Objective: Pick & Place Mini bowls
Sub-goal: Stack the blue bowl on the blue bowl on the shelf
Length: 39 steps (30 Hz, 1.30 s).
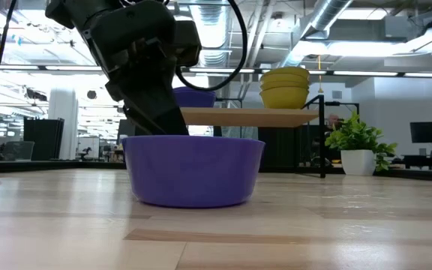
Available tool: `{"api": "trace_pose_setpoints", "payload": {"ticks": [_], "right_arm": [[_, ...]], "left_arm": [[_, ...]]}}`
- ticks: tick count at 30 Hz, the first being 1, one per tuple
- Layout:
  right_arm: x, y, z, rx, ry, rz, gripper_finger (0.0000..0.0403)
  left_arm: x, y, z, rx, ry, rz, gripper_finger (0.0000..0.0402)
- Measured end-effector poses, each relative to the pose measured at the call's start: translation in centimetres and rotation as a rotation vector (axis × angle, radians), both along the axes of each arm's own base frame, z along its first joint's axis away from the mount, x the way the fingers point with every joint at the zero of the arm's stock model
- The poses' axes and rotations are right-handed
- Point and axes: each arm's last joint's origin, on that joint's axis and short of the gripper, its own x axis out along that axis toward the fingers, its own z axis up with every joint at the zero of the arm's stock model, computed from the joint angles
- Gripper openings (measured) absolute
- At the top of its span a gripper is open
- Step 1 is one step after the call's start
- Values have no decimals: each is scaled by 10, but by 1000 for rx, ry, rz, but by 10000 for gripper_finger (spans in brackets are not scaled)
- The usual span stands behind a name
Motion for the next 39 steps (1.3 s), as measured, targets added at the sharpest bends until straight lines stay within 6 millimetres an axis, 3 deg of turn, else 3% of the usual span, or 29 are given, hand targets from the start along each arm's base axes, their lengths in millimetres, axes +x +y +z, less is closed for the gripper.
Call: {"api": "trace_pose_setpoints", "payload": {"ticks": [9, 20, 26, 32, 39], "right_arm": [[0, 0, 0, 1, 1, 2, 1], [0, 0, 0, 0, 2, 2, 1], [0, 0, 0, 0, 2, 2, 1], [0, 0, 0, 0, 2, 2, 1], [-1, -1, -1, -21, 7, 10, 1]], "left_arm": [[-10, 1, -19, -35, 42, 18, 165], [-10, 0, -20, -17, 34, -34, 137], [-10, 0, -19, 6, 24, -61, 93], [-11, -12, -17, 98, -32, -180, 12], [-9, -12, -14, 110, -64, -191, 9]]}}
